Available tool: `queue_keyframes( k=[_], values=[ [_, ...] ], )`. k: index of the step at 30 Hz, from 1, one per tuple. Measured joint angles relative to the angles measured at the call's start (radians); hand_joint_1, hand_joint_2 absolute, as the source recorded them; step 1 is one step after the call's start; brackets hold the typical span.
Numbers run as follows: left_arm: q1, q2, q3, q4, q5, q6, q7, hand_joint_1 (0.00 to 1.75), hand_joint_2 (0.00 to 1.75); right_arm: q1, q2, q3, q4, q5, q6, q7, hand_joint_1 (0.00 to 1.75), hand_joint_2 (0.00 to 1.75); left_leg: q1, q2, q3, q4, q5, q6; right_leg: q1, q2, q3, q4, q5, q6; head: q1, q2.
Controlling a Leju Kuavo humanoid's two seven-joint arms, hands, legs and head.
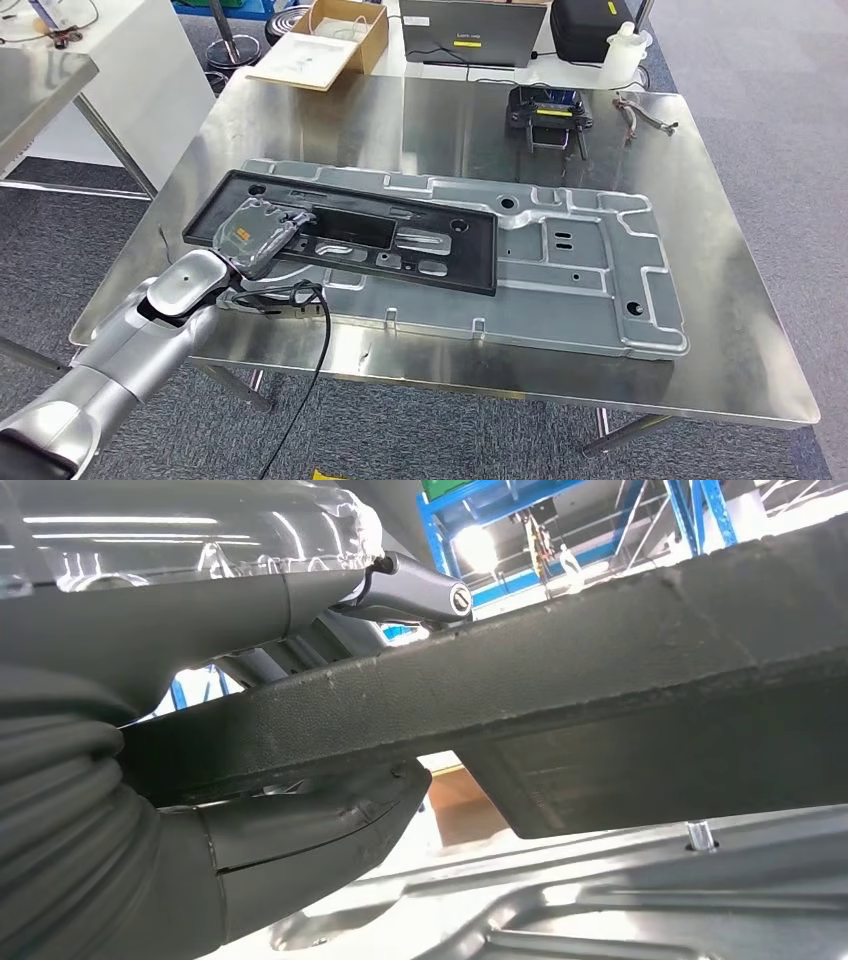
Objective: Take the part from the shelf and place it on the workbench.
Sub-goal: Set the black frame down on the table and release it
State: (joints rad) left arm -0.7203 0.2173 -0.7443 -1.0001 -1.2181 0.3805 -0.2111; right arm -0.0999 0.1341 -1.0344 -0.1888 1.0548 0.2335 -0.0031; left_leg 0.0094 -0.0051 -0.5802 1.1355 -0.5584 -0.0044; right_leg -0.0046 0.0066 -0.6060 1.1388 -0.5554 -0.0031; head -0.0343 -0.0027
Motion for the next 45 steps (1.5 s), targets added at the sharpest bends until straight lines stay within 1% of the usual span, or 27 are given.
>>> queue_keyframes(
  k=[4,9,14,20,24,36,45],
  values=[
    [0.000,0.000,0.000,0.001,0.000,0.002,0.000,1.75,1.75,0.000,0.000,0.000,0.000,0.000,0.000,0.000,0.00,0.00,0.000,0.000,0.015,-0.023,0.008,0.000,0.000,0.000,0.014,-0.023,0.008,0.000,0.000,0.000],
    [0.001,0.000,0.002,0.001,0.000,0.005,0.001,1.75,1.75,0.000,0.000,0.000,0.000,-0.001,0.000,0.000,0.00,0.00,0.000,0.000,0.025,-0.037,0.012,-0.001,0.000,0.000,0.025,-0.036,0.012,0.000,0.000,0.000],
    [0.001,0.000,0.010,0.001,-0.002,0.025,0.008,1.75,1.75,-0.001,0.000,0.000,0.000,-0.001,-0.001,0.000,0.00,0.00,0.000,0.000,0.027,-0.039,0.012,-0.001,0.000,0.000,0.027,-0.039,0.012,0.000,0.000,0.000],
    [0.012,-0.001,0.034,0.001,0.000,0.086,0.037,1.75,1.75,-0.001,0.000,0.000,0.000,-0.003,-0.009,0.000,0.00,0.00,0.000,0.000,0.028,-0.041,0.012,-0.001,0.000,0.000,0.028,-0.040,0.012,0.000,0.000,0.000],
    [0.021,-0.004,0.053,0.002,0.004,0.104,0.044,1.75,1.75,-0.001,0.000,0.000,0.000,-0.003,-0.011,0.002,0.00,0.00,0.000,0.000,0.029,-0.041,0.013,-0.001,0.000,0.000,0.029,-0.040,0.012,0.000,0.000,0.000],
    [0.029,-0.010,0.069,0.005,0.006,0.104,0.044,1.75,1.75,-0.001,0.000,0.000,0.000,-0.003,-0.011,0.003,0.00,0.00,0.000,0.000,0.029,-0.041,0.013,-0.001,0.000,0.000,0.029,-0.041,0.012,0.000,0.000,0.000],
    [0.028,-0.016,0.072,0.010,0.009,0.086,0.025,1.75,1.75,-0.003,0.000,0.000,0.000,-0.003,-0.006,0.006,0.00,0.00,0.000,0.000,0.029,-0.042,0.013,-0.001,0.000,0.000,0.029,-0.041,0.012,0.000,0.000,0.000]
  ],
)
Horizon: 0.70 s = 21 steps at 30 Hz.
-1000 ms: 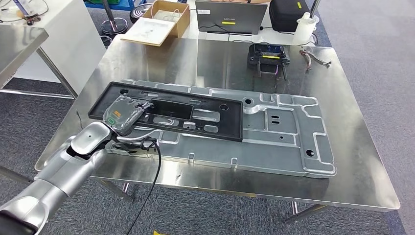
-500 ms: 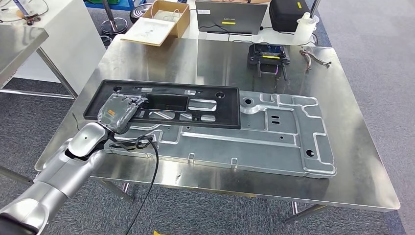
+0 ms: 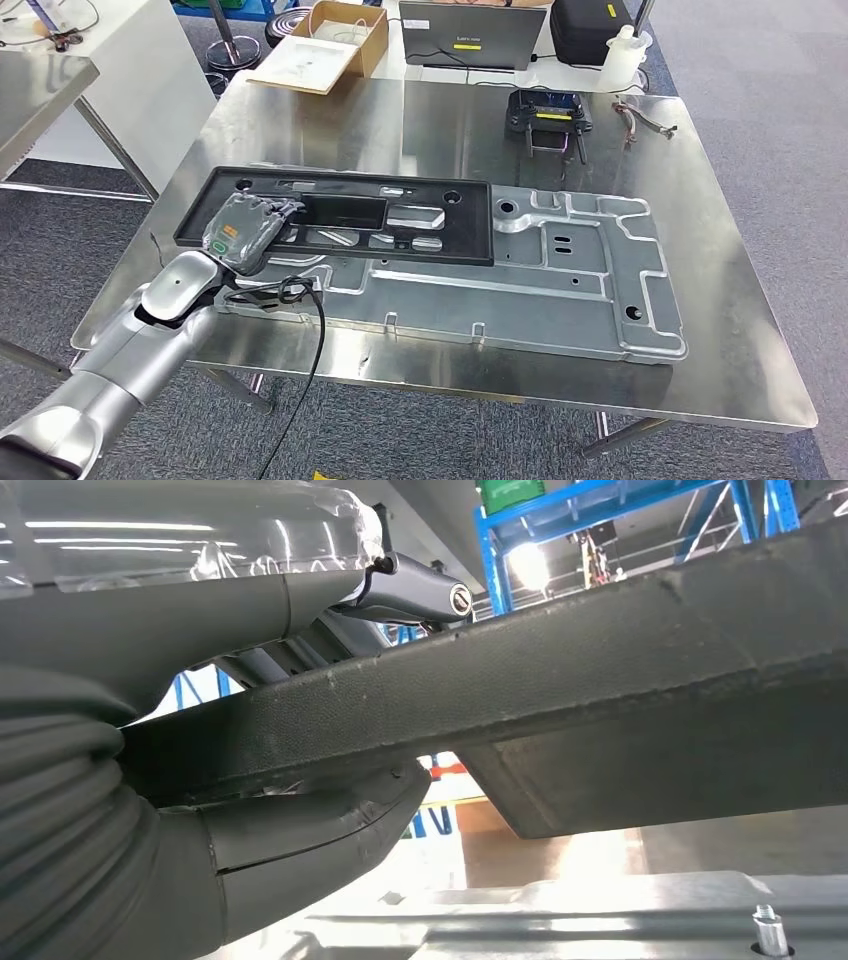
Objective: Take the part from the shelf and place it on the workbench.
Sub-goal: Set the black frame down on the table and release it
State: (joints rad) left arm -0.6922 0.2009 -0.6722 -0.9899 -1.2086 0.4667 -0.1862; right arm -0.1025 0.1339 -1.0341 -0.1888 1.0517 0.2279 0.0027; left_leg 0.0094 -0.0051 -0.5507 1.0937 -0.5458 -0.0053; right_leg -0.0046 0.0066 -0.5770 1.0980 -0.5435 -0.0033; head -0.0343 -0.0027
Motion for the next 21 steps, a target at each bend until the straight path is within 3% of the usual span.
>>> queue_keyframes(
  k=[1,5,8,12,21],
  values=[
    [-0.001,-0.001,0.000,0.002,-0.004,0.001,-0.002,1.75,1.75,0.000,0.000,0.000,0.000,0.001,0.000,0.000,0.00,0.00,0.000,0.000,0.000,0.000,0.000,0.000,0.000,0.000,0.000,0.000,0.000,0.000,0.000,0.000],
    [-0.007,-0.004,0.001,0.022,0.002,0.004,-0.017,0.00,1.75,-0.001,0.000,0.001,0.000,0.003,0.001,0.000,0.00,0.00,0.000,0.000,0.000,0.000,0.000,0.000,0.000,0.000,0.000,0.000,0.000,0.000,0.000,0.000],
    [-0.014,-0.009,0.004,0.049,0.022,0.006,-0.040,0.00,1.75,-0.001,0.000,0.001,0.000,0.003,0.000,0.000,0.00,0.00,0.000,0.000,0.001,-0.001,0.000,0.000,0.000,0.000,0.001,0.000,0.000,0.000,0.000,0.000],
    [-0.014,-0.012,0.005,0.082,0.031,0.001,-0.050,0.00,0.00,0.000,0.000,0.001,0.000,0.003,-0.001,0.000,0.00,0.00,0.000,0.000,0.002,-0.001,0.000,0.000,0.000,0.001,0.002,-0.001,0.000,0.000,0.000,0.000],
    [-0.018,-0.014,0.005,0.119,0.036,-0.019,-0.057,0.00,0.00,0.000,-0.004,0.001,0.000,0.000,-0.001,0.000,0.00,0.00,0.000,0.000,0.003,-0.002,0.000,0.000,0.000,0.000,0.003,-0.002,0.000,0.000,0.000,0.000]
  ],
)
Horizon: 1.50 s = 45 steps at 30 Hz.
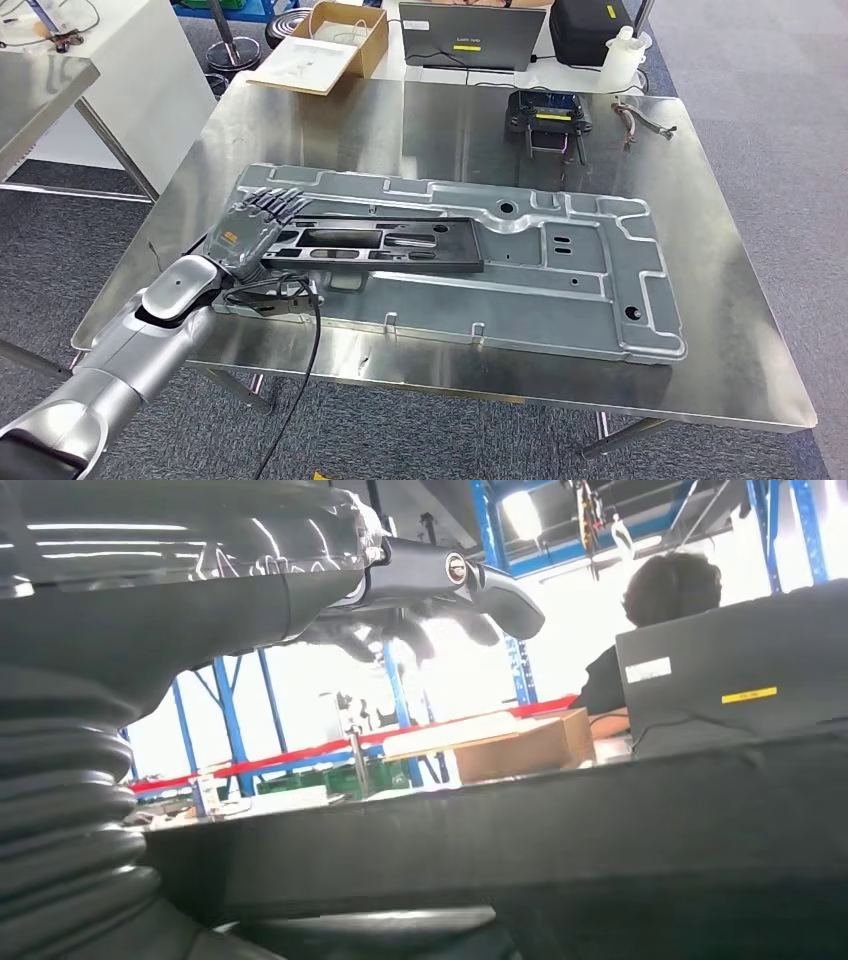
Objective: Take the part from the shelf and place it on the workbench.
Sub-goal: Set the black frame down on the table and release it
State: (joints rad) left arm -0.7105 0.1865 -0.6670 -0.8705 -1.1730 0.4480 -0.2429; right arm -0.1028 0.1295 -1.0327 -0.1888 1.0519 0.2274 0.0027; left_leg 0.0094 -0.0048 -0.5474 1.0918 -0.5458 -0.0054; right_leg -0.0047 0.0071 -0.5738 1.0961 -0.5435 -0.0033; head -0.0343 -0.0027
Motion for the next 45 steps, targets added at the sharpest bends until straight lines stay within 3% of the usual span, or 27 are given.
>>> queue_keyframes(
  k=[45],
  values=[
    [0.000,-0.001,0.016,0.005,0.046,-0.001,-0.018,0.00,0.00,0.000,-0.001,0.000,0.000,-0.001,-0.001,0.000,0.00,0.00,0.000,0.000,0.001,0.000,0.000,0.000,0.000,0.000,0.001,0.000,0.000,0.000,0.000,0.000]
  ],
)
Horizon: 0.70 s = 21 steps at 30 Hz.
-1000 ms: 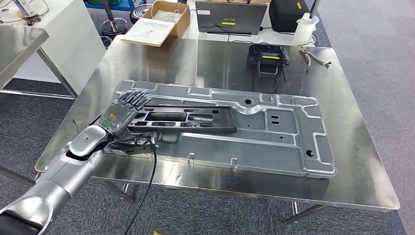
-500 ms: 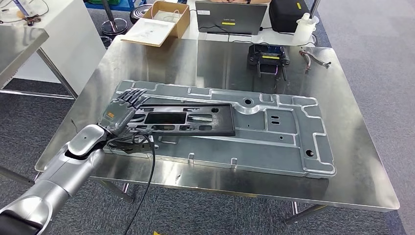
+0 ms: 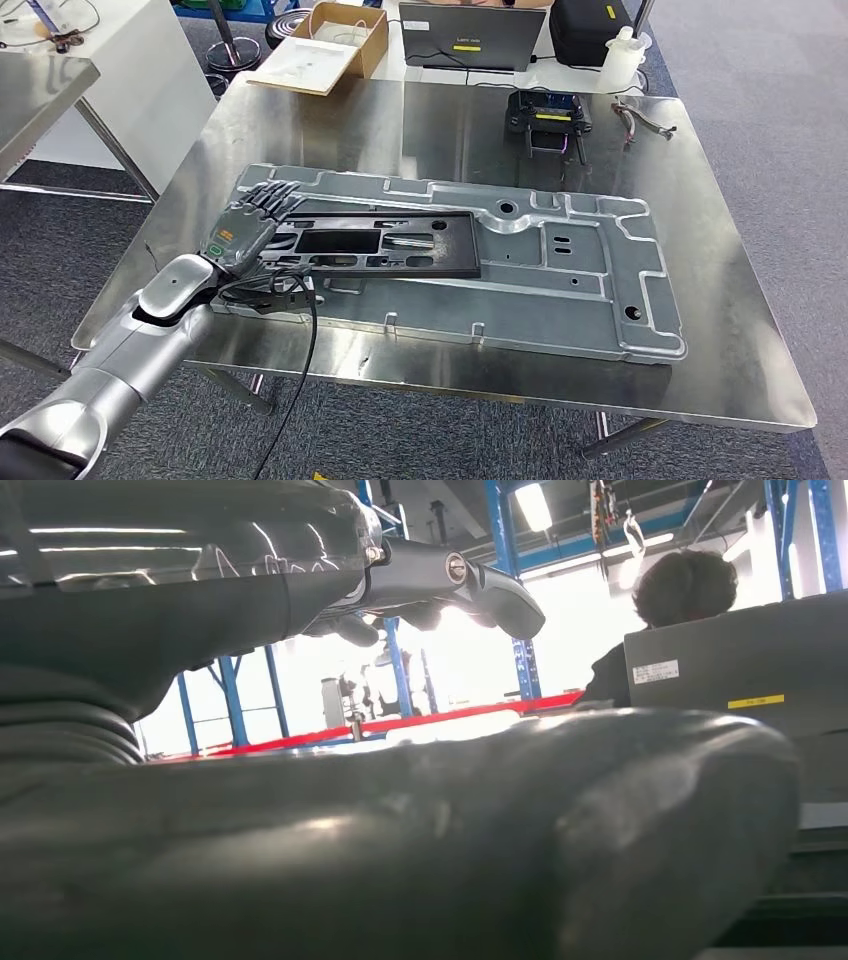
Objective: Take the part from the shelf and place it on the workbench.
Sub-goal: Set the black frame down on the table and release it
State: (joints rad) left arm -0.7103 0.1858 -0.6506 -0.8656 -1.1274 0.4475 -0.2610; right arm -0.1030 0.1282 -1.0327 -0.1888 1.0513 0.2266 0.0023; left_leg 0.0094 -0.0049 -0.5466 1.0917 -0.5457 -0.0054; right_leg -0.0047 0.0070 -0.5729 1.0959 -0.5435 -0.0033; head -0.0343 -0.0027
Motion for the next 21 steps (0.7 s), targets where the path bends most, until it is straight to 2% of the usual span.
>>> queue_keyframes(
  k=[6,11,13,15,16,17,19,20,21],
  values=[
    [0.004,-0.001,0.006,-0.014,0.037,-0.014,-0.009,0.00,0.00,0.000,0.000,0.000,0.000,-0.003,0.000,0.000,0.00,0.00,0.000,0.000,0.000,0.000,0.000,0.000,0.000,0.000,0.000,0.000,0.000,0.000,0.000,0.000],
    [0.008,-0.002,0.011,-0.048,0.053,-0.032,-0.015,0.00,0.00,-0.001,0.000,0.000,0.000,-0.004,0.000,0.000,0.00,0.00,-0.005,0.000,-0.002,0.004,0.001,0.004,-0.006,0.000,0.000,-0.004,0.005,0.006,0.000,0.000],
    [0.008,-0.002,0.015,-0.057,0.054,-0.033,-0.017,0.00,0.00,-0.001,0.000,0.000,0.000,-0.004,0.000,0.001,0.00,0.00,-0.007,0.000,-0.002,0.001,0.004,0.009,-0.008,0.000,0.001,-0.009,0.009,0.011,0.000,0.000],
    [0.007,-0.002,0.019,-0.065,0.053,-0.033,-0.017,0.00,0.00,-0.002,0.000,0.000,0.000,-0.004,0.000,0.001,0.00,0.00,-0.003,0.002,0.006,-0.022,0.019,0.019,-0.007,0.000,0.005,-0.018,0.013,0.019,0.000,0.000],
    [0.006,-0.003,0.021,-0.068,0.053,-0.033,-0.018,0.00,0.00,-0.003,0.000,0.000,0.000,-0.004,0.000,0.001,0.00,0.00,0.000,0.004,0.011,-0.038,0.030,0.025,-0.006,0.000,0.001,-0.010,0.005,0.023,0.000,0.000],
    [0.006,-0.004,0.021,-0.069,0.052,-0.033,-0.018,0.00,0.00,-0.004,0.000,0.000,0.000,-0.004,0.000,0.001,0.00,0.00,0.004,0.006,0.016,-0.053,0.039,0.030,-0.005,0.000,-0.012,0.015,-0.011,0.025,0.000,0.000],
    [0.007,-0.006,0.022,-0.070,0.051,-0.033,-0.019,0.00,0.00,-0.005,-0.001,0.000,0.000,-0.004,0.000,0.002,0.00,0.00,0.006,0.009,0.018,-0.063,0.046,0.034,-0.010,-0.001,-0.069,0.122,-0.057,0.031,0.000,0.000],
    [0.009,-0.006,0.022,-0.070,0.050,-0.033,-0.019,0.00,0.00,-0.005,-0.001,0.000,0.000,-0.004,0.000,0.002,0.00,0.00,0.006,0.009,0.018,-0.064,0.047,0.035,-0.013,-0.001,-0.100,0.176,-0.069,0.035,0.000,0.000],
    [0.011,-0.007,0.022,-0.070,0.050,-0.033,-0.020,0.00,0.00,-0.005,-0.001,0.000,0.000,-0.004,0.000,0.003,0.00,0.00,0.007,0.010,0.018,-0.063,0.046,0.034,-0.017,-0.002,-0.122,0.208,-0.064,0.039,0.000,0.000]
  ],
)
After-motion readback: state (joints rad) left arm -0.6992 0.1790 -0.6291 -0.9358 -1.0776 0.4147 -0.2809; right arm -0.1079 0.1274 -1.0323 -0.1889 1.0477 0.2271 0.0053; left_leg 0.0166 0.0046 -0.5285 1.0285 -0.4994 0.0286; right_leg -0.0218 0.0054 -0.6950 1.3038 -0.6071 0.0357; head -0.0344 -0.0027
